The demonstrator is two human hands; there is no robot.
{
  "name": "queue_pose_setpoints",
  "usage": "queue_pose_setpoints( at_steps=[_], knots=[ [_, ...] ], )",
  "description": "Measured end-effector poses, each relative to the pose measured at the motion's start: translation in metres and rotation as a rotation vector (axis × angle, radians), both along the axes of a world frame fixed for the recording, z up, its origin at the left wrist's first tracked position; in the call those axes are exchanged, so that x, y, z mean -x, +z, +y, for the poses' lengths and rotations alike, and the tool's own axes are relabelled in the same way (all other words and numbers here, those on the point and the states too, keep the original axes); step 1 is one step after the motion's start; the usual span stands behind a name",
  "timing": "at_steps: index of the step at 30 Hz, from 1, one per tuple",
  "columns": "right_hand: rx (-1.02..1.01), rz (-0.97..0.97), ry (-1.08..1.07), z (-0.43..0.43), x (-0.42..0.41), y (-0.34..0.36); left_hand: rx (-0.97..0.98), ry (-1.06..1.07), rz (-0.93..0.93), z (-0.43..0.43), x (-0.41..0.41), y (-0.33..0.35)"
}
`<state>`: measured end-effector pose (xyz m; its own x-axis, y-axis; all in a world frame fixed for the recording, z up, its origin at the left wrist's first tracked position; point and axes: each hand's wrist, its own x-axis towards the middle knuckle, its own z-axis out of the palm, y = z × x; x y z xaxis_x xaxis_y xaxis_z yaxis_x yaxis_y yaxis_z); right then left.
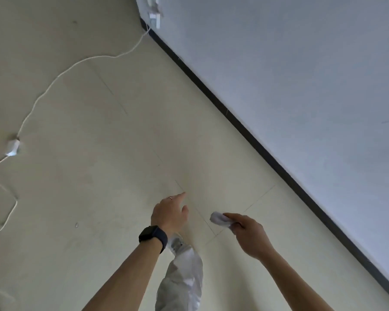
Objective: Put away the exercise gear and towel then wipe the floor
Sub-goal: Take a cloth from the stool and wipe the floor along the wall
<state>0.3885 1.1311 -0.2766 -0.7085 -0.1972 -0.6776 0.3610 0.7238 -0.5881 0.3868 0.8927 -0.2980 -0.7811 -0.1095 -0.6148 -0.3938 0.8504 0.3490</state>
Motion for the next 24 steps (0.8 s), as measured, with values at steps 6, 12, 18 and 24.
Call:
queue_pose_setpoints(
  at_steps=[6,12,18,24],
  knots=[
    [0.150,0.039,-0.096,-0.115,0.064,0.135,0.006,0.131,0.157,-0.126,0.033,0.136],
    [0.302,-0.012,-0.213,-0.194,0.115,0.183,0.047,0.127,0.223,-0.218,0.067,0.186],
    [0.425,-0.131,-0.405,-0.244,0.149,0.178,0.136,0.021,0.170,-0.287,0.113,0.182],
    [0.458,-0.153,-0.634,-0.306,0.218,0.138,0.218,-0.097,0.167,-0.374,0.225,0.164]
  ],
)
